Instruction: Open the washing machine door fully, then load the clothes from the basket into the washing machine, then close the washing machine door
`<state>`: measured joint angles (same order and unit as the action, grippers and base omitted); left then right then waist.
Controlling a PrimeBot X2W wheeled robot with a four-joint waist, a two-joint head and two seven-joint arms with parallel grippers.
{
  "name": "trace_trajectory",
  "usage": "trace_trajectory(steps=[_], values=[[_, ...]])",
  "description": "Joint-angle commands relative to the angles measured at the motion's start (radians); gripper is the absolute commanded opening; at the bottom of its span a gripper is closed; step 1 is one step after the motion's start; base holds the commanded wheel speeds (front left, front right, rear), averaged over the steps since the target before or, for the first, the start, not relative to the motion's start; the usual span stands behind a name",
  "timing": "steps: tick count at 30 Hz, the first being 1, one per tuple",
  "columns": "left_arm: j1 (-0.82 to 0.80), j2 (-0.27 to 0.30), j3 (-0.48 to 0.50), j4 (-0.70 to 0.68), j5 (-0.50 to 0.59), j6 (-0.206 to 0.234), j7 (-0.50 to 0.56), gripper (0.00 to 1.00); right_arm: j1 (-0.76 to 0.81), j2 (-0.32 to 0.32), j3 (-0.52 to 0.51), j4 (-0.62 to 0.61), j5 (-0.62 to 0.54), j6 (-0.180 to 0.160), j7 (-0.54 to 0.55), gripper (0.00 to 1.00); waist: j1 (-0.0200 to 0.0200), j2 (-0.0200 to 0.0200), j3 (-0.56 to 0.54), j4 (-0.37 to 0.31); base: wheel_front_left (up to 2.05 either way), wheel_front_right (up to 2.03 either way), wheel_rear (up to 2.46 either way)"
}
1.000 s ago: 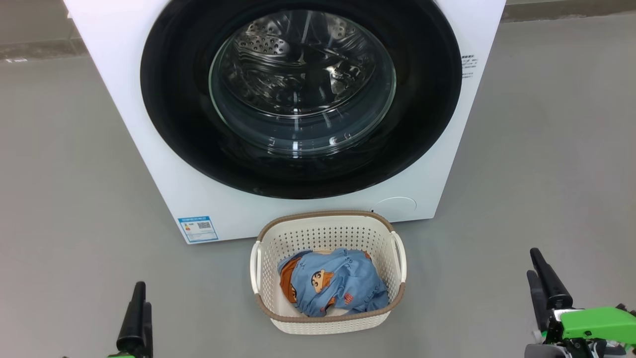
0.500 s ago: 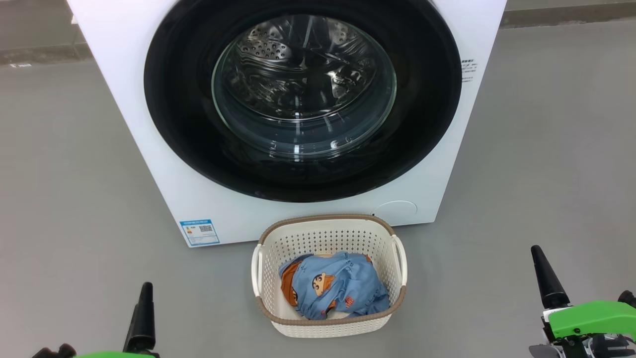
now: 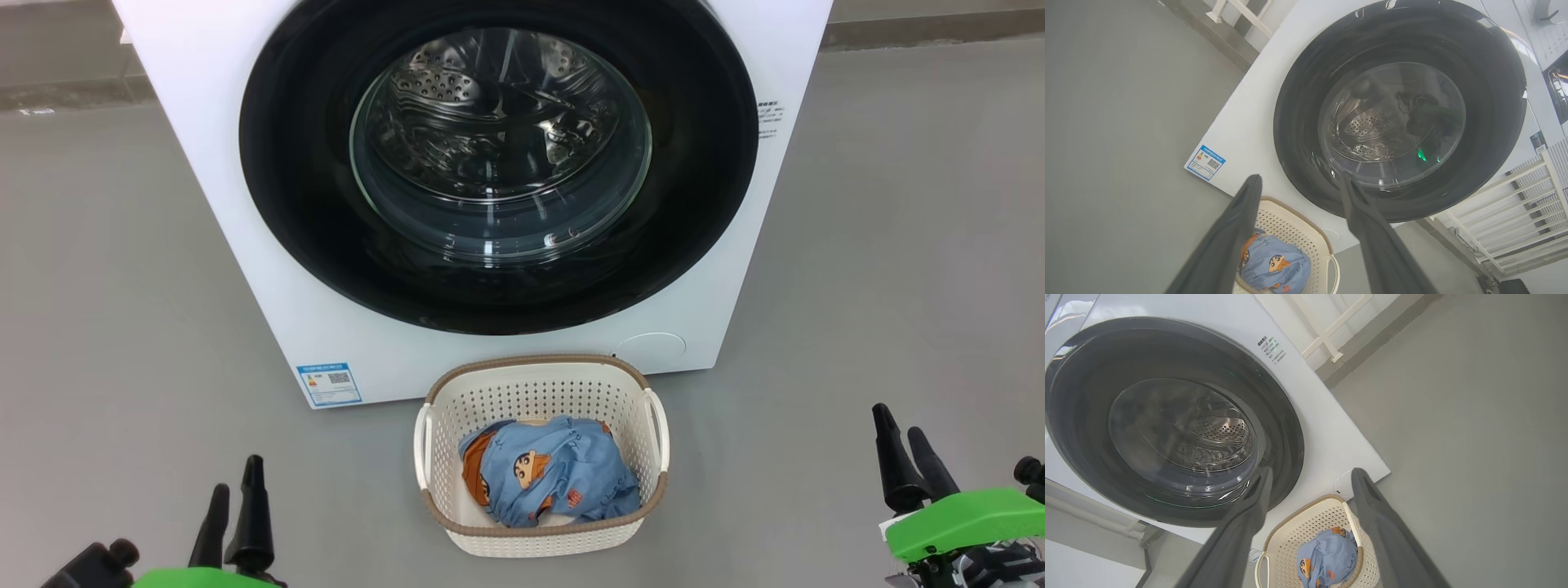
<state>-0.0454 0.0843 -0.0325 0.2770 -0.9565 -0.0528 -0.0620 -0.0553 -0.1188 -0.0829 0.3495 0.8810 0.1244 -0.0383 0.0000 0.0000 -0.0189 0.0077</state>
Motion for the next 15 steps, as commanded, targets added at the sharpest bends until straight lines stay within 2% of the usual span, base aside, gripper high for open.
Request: trace_trajectory(steps=[1,15], values=[[-0.043,0.025,0.007,-0.038,0.059,0.004,-0.015,1.00,-0.049,-0.022,-0.001,-0.031,-0.067,0.003,-0.016,1.00,0.0000,0.0000,0.000,0.000,0.00,0.00,0.00],[-0.050,0.043,-0.041,-0.023,0.282,0.014,-0.057,1.00,-0.043,-0.003,-0.018,-0.055,-0.278,0.004,-0.013,1.00,0.0000,0.0000,-0.004,0.003,0.00,0.00,0.00]])
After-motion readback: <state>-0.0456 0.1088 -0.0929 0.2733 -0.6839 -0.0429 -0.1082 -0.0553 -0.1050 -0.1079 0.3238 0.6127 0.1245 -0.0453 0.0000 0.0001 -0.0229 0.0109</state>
